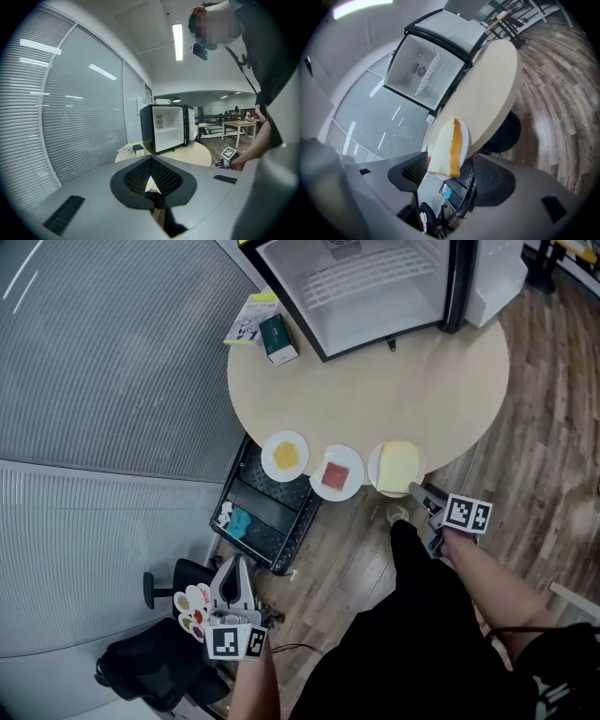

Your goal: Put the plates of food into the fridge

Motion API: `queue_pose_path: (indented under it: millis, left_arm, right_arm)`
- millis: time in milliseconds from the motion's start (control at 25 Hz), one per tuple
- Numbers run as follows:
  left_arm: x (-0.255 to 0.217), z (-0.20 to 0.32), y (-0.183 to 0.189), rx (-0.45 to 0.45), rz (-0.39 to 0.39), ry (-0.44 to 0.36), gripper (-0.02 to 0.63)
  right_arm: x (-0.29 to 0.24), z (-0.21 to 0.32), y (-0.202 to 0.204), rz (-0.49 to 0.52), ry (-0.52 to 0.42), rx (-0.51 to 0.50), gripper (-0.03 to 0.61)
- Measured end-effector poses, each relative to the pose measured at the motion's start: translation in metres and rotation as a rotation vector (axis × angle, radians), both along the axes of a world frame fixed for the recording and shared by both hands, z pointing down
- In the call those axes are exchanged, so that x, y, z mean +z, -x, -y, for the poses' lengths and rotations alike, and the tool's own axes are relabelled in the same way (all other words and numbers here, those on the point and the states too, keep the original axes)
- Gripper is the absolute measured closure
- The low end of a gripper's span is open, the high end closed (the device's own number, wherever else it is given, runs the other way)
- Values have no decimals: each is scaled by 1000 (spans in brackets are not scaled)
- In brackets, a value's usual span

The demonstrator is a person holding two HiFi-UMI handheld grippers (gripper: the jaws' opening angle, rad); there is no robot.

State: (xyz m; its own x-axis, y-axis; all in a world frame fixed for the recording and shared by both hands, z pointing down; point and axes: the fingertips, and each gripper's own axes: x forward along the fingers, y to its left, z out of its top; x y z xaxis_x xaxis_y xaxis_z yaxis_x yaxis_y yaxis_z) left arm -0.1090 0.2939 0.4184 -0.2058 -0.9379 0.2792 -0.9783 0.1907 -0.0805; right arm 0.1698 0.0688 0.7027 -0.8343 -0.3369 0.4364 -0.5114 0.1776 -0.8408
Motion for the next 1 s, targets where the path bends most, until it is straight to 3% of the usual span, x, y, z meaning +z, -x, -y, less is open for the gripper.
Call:
queue_pose_path:
  millis: [520, 640, 1000]
  left_arm:
    - [5, 32, 7, 1, -4, 37, 609]
    - [3, 39, 7, 1, -1, 38, 609]
    - [-4, 69, 3, 17, -11, 24, 609]
  right_arm:
    - [26, 8, 21, 91, 169, 39, 303]
    - [23, 9, 22, 101, 170, 30, 394]
    - [11, 16, 19, 166, 250, 40, 449]
